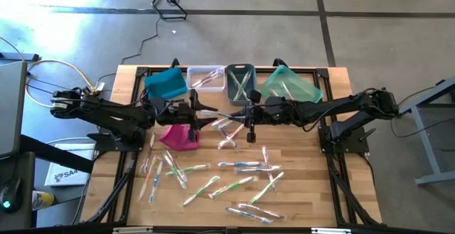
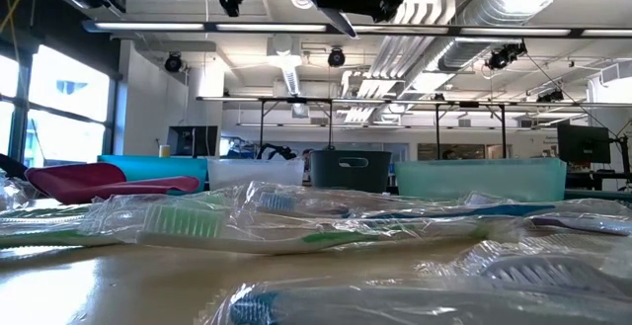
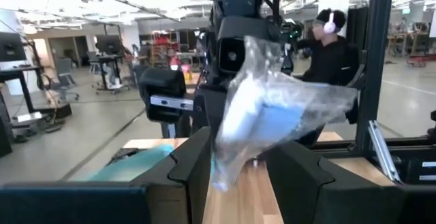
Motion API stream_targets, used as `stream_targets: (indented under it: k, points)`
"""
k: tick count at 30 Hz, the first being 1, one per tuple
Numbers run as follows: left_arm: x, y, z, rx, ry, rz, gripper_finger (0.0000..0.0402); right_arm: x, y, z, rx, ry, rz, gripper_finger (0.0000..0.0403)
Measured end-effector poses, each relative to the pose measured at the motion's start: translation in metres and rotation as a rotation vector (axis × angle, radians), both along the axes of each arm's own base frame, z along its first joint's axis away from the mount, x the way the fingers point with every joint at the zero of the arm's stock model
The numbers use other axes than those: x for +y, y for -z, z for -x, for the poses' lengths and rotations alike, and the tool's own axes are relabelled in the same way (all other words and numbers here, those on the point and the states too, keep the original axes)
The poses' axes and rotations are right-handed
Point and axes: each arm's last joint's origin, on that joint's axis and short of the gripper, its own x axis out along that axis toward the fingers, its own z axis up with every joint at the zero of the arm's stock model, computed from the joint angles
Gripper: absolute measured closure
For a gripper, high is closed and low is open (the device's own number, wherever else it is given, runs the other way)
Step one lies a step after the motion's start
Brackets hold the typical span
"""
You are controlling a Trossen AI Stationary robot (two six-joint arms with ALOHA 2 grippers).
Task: Pick & Place Toothbrushes
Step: Put the blue toothbrush into the blue bin
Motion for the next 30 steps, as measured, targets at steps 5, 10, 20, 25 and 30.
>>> stream_targets:
  k: [5, 10, 20, 25, 30]
  points:
    - [-0.0004, -0.0001, 0.0001, -0.001, 0.001, -0.002, 0.0270, -0.0002, 0.0000, 0.0000, 0.000, 0.002, 0.000, 0.0388]
    - [-0.0004, -0.0002, 0.0001, -0.001, 0.001, -0.003, 0.0273, -0.0002, 0.0000, 0.0000, 0.000, 0.003, 0.001, 0.0388]
    - [-0.0003, -0.0001, 0.0001, 0.000, -0.003, -0.002, 0.0371, 0.0000, 0.0001, 0.0000, 0.001, -0.001, 0.000, 0.0388]
    - [-0.0001, 0.0000, 0.0002, 0.000, -0.004, -0.002, 0.0392, 0.0000, 0.0001, 0.0000, 0.001, 0.000, 0.000, 0.0388]
    - [-0.0003, 0.0002, 0.0001, 0.002, -0.001, 0.004, 0.0388, 0.0000, 0.0002, 0.0000, 0.002, -0.001, 0.000, 0.0388]
